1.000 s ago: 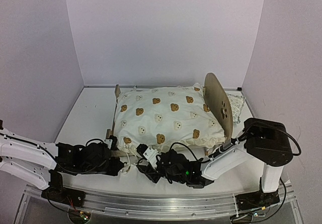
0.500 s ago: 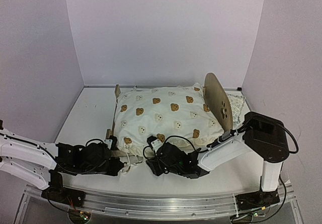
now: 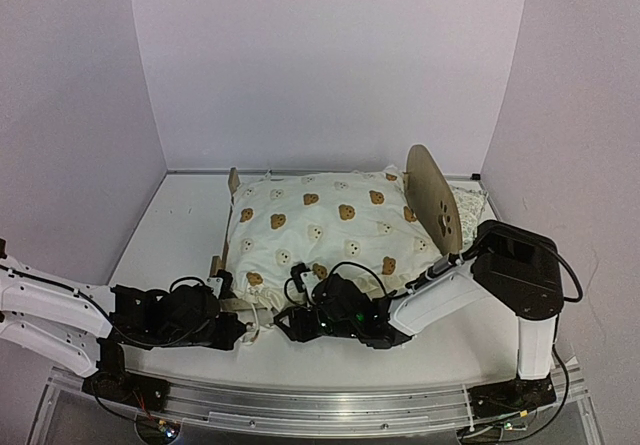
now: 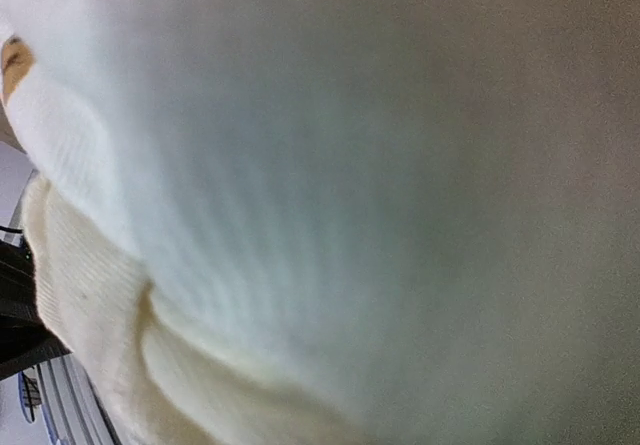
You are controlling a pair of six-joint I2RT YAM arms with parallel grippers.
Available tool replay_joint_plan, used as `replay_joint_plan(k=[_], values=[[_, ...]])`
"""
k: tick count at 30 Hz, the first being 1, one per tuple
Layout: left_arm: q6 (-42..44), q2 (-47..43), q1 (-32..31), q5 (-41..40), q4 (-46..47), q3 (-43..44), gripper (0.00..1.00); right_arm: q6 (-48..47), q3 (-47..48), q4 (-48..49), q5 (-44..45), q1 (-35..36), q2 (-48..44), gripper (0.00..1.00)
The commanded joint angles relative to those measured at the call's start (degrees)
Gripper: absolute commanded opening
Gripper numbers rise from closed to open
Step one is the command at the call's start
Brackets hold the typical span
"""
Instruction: Set up the pet bed
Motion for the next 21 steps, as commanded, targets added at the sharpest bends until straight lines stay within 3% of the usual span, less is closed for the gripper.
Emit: replay_joint_plan(k=[1, 10, 17, 21], values=[[0.4, -0.37, 0.51, -0.17, 1.57, -0.64, 0.0, 1.95, 2.87, 3.2, -0.32, -0.23, 2.72, 0.46], [0.49, -0.65, 0.47, 0.3, 1.78, -0.95, 0.0, 1.71, 4.14, 5.37, 4.17, -0.25, 5.64, 0.3], [0.5, -1.51, 0.5, 0.28, 0.73, -0.81, 0.0, 1.74, 3.53, 5.51, 5.29, -0.25, 5.0, 0.01], [0.4, -3.18, 0.46, -0.77, -2.47, -0.12, 0.0, 1.96, 1.96, 4.32, 2.69, -0.26, 1.81, 0.0]])
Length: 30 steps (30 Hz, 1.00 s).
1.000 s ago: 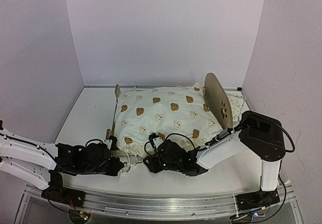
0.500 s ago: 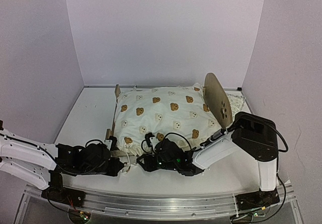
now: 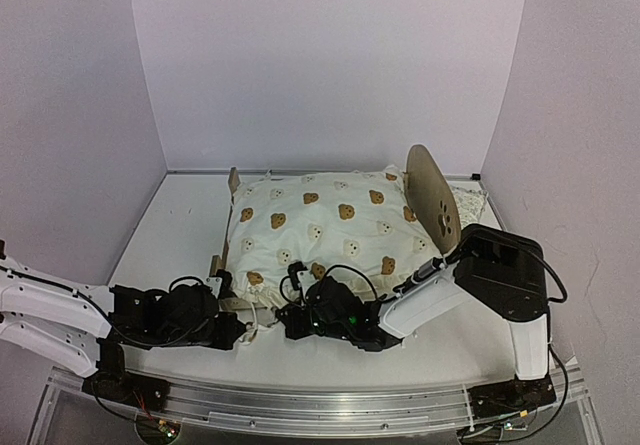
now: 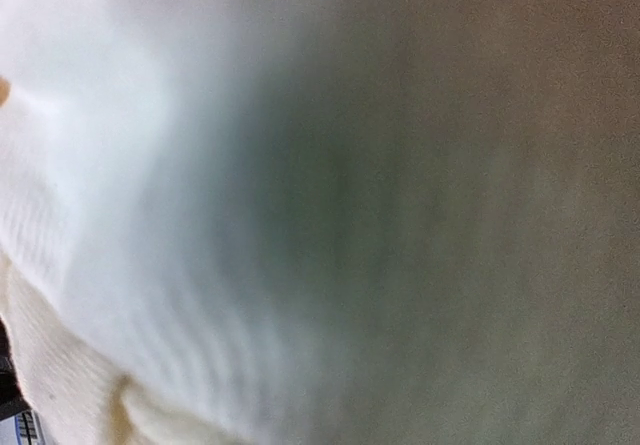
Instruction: Set up the pet bed
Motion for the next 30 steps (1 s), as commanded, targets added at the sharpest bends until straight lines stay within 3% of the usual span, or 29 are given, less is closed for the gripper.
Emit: replay_joint_plan(k=[1, 7, 12, 22, 30], values=[[0.26, -3.07, 0.32, -1.66, -3.56, 0.37, 0.0, 0.64, -0.68, -1.56, -2.3, -0.41, -3.69, 0.0], [-1.02, -5.98, 0.32, -4.56, -9.4, 1.35, 0.0, 0.2, 3.94, -10.16, -16.28, -0.29, -7.33, 0.0], [-3.55, -5.22, 0.63, -6.3, -13.53, 2.0, 0.0, -1.28, 3.26, -12.05, -18.92, -0.32, -11.69, 0.0], [-6.75, -5.02, 3.87, -7.86, -16.2, 1.1, 0.0, -12.2, 2.48, -17.34, -7.01, -0.68, -19.93, 0.0], [-5.79, -3.71, 8.61, -5.41, -13.98, -0.46, 0.0, -15.99, 5.71, -20.54, -0.02, -3.87, -18.85, 0.0]])
